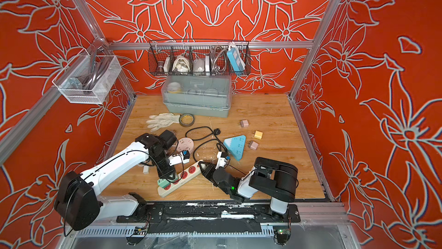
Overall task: Pull the plug off the socket
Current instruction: Remove the plug from the socket, then place the plug at the center of the board.
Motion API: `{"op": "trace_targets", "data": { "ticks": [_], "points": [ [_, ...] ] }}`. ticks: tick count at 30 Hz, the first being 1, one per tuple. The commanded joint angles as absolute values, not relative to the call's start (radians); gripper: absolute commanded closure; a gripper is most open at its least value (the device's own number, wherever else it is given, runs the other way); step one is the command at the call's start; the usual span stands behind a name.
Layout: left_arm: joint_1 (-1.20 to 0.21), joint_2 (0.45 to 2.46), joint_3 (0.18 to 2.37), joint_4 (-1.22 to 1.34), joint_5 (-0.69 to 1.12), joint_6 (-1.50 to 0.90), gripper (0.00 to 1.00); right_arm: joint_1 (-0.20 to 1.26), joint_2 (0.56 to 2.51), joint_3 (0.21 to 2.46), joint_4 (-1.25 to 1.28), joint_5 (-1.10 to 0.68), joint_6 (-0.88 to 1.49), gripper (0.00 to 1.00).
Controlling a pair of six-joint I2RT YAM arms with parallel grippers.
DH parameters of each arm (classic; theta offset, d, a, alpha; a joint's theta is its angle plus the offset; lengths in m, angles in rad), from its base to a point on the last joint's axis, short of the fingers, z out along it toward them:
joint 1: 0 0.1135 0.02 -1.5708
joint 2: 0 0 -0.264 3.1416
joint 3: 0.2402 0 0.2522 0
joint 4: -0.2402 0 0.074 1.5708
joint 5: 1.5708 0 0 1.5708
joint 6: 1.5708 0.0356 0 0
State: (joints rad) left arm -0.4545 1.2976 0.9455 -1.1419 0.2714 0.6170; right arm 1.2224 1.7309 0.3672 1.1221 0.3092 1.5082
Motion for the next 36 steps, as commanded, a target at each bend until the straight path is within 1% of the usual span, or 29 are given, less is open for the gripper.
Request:
{"op": "trace_targets", "data": {
  "ticks": [1,5,13,16,19,28,32,36],
  "points": [
    [-0.439,1.276,1.036,-1.189,0.337,0.646,1.00,1.224,1.773,0.340,0.765,0.357,1.335,1.00],
    [-0.447,1.278,1.056,-1.184,0.340,0.661,1.00,1.224,1.778,0.368,0.721,0.363,1.333,1.00],
    [-0.576,1.269,1.012,-1.169,0.228,0.647,1.00,1.226,1.818,0.397,0.703,0.360,1.355,1.00],
    [-0.593,1.253,1.007,-1.165,0.213,0.640,1.00,1.226,1.824,0.399,0.693,0.366,1.367,1.00],
    [-0.594,1.228,1.006,-1.152,0.230,0.637,1.00,1.226,1.828,0.399,0.693,0.368,1.376,1.00],
    [-0.574,1.171,1.035,-1.069,0.174,0.552,1.00,1.233,1.830,0.398,0.699,0.369,1.381,1.00],
    [-0.542,1.125,1.028,-0.959,0.101,0.444,1.00,1.236,1.833,0.390,0.726,0.362,1.378,1.00],
    [-0.496,1.054,0.970,-0.817,0.034,0.334,1.00,1.237,1.833,0.387,0.735,0.358,1.377,1.00]
  ]
}}
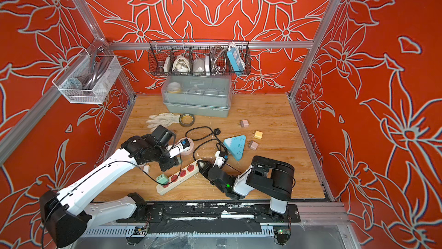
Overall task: Pull the plug off the socket
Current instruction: Place the plug at the center of the board.
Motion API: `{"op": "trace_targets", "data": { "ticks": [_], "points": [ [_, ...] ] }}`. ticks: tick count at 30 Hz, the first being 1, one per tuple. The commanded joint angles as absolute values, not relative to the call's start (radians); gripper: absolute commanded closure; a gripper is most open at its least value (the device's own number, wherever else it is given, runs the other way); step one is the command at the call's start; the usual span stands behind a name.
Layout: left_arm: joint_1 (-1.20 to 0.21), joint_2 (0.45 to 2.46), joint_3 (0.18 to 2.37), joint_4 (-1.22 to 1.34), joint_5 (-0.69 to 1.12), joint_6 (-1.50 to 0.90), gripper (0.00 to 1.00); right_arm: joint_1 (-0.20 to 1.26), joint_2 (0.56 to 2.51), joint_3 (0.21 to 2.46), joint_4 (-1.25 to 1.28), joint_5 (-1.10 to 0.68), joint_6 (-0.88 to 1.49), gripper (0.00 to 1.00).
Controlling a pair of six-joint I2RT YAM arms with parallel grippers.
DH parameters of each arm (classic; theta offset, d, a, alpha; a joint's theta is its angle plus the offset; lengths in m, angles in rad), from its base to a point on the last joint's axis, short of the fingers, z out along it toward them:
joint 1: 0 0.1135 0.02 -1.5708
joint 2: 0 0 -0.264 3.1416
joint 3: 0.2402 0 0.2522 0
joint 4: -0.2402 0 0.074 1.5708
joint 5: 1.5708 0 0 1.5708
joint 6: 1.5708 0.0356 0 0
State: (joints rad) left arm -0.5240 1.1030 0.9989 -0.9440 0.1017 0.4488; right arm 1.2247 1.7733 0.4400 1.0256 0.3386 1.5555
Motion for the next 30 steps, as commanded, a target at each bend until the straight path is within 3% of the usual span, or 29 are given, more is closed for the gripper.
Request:
{"op": "trace_targets", "data": {
  "ticks": [1,15,19,23,30],
  "points": [
    [-0.478,1.031,0.950,-0.773,0.012,0.282,1.00,1.237,1.833,0.385,0.737,0.358,1.379,1.00],
    [-0.249,0.969,0.931,-0.679,-0.198,-0.231,1.00,1.238,1.833,0.374,0.764,0.356,1.376,1.00],
    [-0.155,0.958,0.855,-0.602,-0.116,-0.390,1.00,1.238,1.828,0.373,0.767,0.356,1.373,1.00],
    [-0.115,0.920,0.757,-0.489,-0.172,-0.575,1.00,1.239,1.821,0.376,0.762,0.353,1.365,1.00],
    [0.102,0.857,0.571,-0.219,-0.073,-0.811,1.00,1.238,1.774,0.381,0.712,0.360,1.339,1.00]
  ]
}}
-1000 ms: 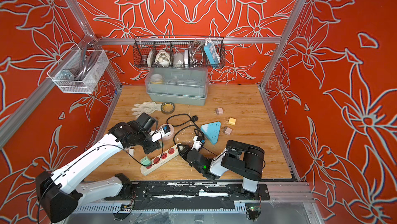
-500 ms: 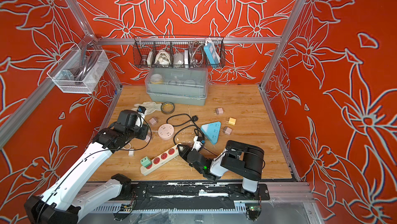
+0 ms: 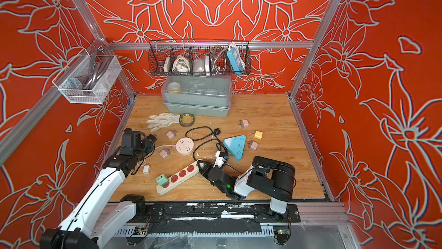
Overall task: Pull the plug off the socket
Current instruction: Place the plug at the center of the board.
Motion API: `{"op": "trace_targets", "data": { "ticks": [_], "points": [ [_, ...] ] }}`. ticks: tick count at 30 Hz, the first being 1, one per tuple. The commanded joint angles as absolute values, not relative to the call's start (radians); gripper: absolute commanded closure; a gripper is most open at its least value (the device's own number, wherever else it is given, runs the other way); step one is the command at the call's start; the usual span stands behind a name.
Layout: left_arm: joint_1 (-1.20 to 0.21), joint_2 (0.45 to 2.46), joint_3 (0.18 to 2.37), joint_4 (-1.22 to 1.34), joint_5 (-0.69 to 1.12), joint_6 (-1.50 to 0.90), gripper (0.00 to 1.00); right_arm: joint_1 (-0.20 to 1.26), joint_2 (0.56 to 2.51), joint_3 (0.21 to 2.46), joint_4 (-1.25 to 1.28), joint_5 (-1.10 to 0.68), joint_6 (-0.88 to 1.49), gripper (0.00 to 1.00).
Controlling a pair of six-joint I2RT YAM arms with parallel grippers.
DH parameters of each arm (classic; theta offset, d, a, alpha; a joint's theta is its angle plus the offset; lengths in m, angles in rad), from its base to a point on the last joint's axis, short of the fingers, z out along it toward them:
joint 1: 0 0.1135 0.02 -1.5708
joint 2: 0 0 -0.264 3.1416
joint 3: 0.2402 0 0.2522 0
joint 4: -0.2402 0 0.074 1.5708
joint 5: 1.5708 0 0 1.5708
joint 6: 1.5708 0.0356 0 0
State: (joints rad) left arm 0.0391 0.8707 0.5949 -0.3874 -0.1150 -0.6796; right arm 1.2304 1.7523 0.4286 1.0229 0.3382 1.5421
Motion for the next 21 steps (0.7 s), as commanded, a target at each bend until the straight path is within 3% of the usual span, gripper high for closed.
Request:
{"op": "trace_targets", "data": {
  "ticks": [1,11,21],
  "points": [
    [0.138,0.864,0.566,-0.209,-0.068,-0.824,1.00,1.239,1.768,0.383,0.703,0.360,1.336,1.00],
    [0.450,1.009,0.532,0.001,0.125,-0.870,1.00,1.241,1.778,0.388,0.720,0.356,1.321,1.00],
    [0.506,1.379,0.653,0.192,0.389,-0.858,1.00,1.242,1.806,0.401,0.742,0.349,1.310,1.00]
  ]
}}
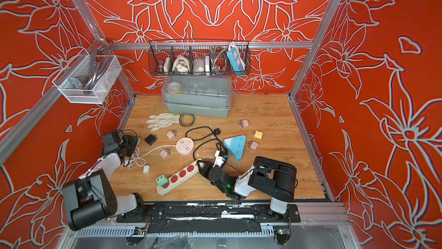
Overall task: Pull the plug off the socket
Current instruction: Place the plug at the center of the board.
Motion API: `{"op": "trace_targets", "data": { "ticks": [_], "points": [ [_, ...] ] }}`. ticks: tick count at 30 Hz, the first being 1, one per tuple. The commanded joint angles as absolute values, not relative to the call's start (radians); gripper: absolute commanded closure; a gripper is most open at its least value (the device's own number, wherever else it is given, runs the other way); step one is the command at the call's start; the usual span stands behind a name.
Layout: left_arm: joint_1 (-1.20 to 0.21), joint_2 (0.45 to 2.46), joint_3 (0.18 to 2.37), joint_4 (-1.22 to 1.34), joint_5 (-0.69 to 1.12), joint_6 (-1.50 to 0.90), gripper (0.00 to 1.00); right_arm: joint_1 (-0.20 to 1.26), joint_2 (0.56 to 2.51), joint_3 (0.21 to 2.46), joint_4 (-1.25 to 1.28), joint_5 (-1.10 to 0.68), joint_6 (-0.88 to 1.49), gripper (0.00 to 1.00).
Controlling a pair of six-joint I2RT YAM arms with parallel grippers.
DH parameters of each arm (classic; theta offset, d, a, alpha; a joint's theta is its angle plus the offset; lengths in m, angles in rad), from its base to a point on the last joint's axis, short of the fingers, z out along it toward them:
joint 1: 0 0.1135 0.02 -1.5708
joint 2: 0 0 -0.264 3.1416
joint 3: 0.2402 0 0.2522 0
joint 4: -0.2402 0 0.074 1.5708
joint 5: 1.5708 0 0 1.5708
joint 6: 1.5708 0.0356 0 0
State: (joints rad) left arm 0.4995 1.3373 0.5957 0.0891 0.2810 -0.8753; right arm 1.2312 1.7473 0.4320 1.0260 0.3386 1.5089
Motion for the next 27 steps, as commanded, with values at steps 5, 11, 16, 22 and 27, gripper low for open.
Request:
{"op": "trace_targets", "data": {
  "ticks": [5,11,16,22,27],
  "points": [
    [0.509,1.468,0.713,0.194,0.333,-0.841,0.98,1.243,1.813,0.402,0.747,0.350,1.312,1.00],
    [0.511,1.583,0.757,0.209,0.342,-0.839,0.90,1.243,1.818,0.403,0.759,0.353,1.310,1.00],
    [0.511,1.640,0.775,0.210,0.368,-0.841,0.78,1.244,1.815,0.400,0.761,0.354,1.304,1.00],
    [0.511,1.618,0.785,0.150,0.327,-0.840,0.51,1.243,1.806,0.397,0.760,0.356,1.301,1.00],
    [0.511,1.589,0.811,0.048,0.279,-0.837,0.40,1.244,1.800,0.395,0.755,0.355,1.302,1.00]
  ]
}}
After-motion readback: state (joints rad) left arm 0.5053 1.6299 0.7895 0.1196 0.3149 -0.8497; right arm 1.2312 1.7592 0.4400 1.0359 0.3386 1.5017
